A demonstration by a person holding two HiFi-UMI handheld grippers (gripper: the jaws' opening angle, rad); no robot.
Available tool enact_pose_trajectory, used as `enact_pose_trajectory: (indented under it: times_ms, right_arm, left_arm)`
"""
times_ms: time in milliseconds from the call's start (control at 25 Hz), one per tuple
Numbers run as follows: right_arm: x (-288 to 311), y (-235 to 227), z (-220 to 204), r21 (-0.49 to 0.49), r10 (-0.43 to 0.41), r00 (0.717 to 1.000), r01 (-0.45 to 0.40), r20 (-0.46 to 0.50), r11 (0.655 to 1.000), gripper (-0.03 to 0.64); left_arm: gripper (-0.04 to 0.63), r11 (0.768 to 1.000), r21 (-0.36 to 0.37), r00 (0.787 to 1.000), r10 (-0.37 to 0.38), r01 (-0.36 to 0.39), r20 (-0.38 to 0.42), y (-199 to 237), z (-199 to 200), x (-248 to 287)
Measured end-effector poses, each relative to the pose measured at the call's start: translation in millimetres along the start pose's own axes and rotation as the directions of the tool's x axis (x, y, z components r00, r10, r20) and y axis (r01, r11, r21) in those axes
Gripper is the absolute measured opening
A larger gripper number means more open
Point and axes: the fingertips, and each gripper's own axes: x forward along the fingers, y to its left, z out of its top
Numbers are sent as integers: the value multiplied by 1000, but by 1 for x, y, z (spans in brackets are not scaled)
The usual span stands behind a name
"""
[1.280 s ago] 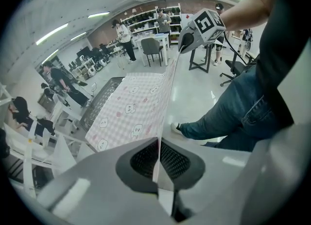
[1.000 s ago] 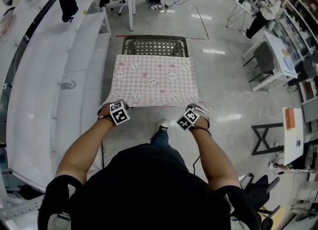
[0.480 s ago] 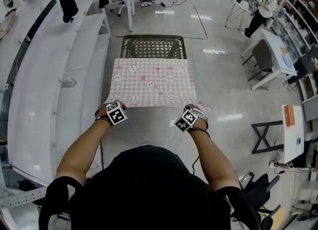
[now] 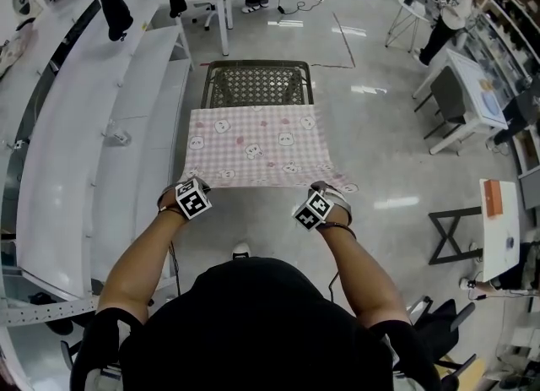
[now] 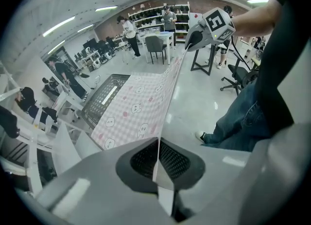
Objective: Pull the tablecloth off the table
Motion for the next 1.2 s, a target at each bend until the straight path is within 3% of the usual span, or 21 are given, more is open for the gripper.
enact_pose_trajectory:
  times_ms: [680, 1200]
  right_arm:
    - [-78, 14, -19, -55, -30, 994, 36, 103, 998, 25]
    - [-141, -4, -27, -39, -95, 982, 102, 161, 994, 25]
  left_arm:
    - [1, 990, -66, 992, 123, -121, 37, -52, 2, -60]
    - [1, 980, -33, 978, 198, -196, 58, -77, 25, -110]
